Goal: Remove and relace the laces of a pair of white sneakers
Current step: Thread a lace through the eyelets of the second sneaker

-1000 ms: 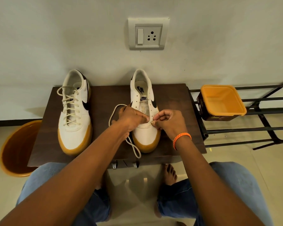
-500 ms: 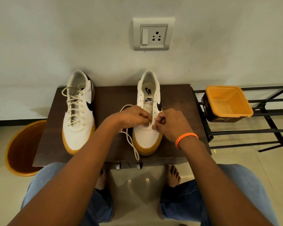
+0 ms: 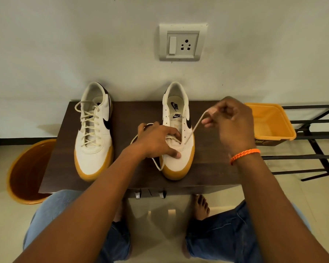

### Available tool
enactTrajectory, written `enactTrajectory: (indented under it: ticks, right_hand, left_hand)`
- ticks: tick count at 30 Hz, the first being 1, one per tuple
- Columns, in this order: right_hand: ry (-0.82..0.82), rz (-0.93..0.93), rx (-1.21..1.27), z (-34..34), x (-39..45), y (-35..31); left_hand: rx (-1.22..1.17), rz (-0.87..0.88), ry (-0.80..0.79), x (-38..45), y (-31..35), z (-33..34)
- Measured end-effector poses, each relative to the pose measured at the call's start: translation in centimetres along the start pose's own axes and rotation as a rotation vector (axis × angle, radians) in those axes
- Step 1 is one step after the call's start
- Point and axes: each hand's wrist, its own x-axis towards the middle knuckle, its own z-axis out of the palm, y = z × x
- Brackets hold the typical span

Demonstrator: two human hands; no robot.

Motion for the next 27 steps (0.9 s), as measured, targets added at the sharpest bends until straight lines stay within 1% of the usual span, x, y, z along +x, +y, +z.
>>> enactTrajectory:
  ticks: [2,3,4,5,7,8,9,10,13,15,17,19,20,22,24,25,26,27]
  right_hand:
    - [0.082,0.019,0.141,-0.7,0.1,-0.4]
    - [0.066,0.067,0.163,-0.8,0.1,-0.3]
    - [0.003,0.137,0.137,-0.8,0.0,-0.1]
    - [-0.102,0.219,0.045,-0.6,-0.1,0.3]
    - [-0.345,0.342,-0.221,0.3,-0.5,1.5]
    - [-0.428,0.365,-0.322,0.9,-0.8,2.0]
    - [-0.466,0.354,-0.387,1.6,-1.0,2.4]
    - [-0.469,0.318,-0.424,2.2,-1.3,2.7]
    - [-0.388,0.172,-0.537,3.2,-1.4,3.0]
    - [-0.362,0.126,-0.579,3.3,-1.3,3.1]
    - [-0.34,0.112,-0.567,3.2,-1.3,3.1]
    - [-0.26,0.116,-0.422,2.6,-0.9,2.5]
    - [-0.18,0.116,-0.307,2.2,-0.6,2.0]
    - [0.047,0.05,-0.073,1.1,0.1,0.8]
    - [0.235,-0.033,0.077,0.4,0.4,0.1]
    - [0.264,-0.025,0.122,0.2,0.5,0.0]
    - [0.231,0.016,0.14,0.2,0.4,0.1]
    - [0.141,0.082,0.122,0.4,0.4,0.4]
  left_hand:
    - [0.0,0.023,0.02,-0.1,0.2,0.1]
    - [0.0,0.032,0.026,-0.1,0.4,0.1]
    - [-0.002,0.037,0.032,-0.1,0.5,0.1]
    - [-0.003,0.037,0.035,-0.1,0.5,0.1]
    - [-0.011,0.031,0.042,0.0,0.6,0.1]
    - [-0.017,0.03,0.043,0.0,0.6,0.1]
    - [-0.019,0.03,0.044,0.0,0.6,0.1]
    - [-0.023,0.031,0.044,0.0,0.6,0.1]
    - [-0.032,0.026,0.038,-0.1,0.7,0.0]
    - [-0.028,0.022,0.033,-0.1,0.7,0.0]
    - [-0.021,0.017,0.028,-0.1,0.7,0.0]
    - [-0.029,0.006,0.022,-0.1,0.6,-0.1]
    - [-0.036,0.002,0.022,-0.1,0.6,-0.2]
    - [-0.037,0.0,0.02,-0.1,0.5,-0.2]
    - [-0.035,0.001,0.014,-0.1,0.5,-0.2]
    - [-0.037,0.003,0.011,0.0,0.6,-0.1]
    - [-0.038,0.004,0.01,0.0,0.6,-0.1]
    - [-0.04,0.002,0.008,0.1,0.6,-0.1]
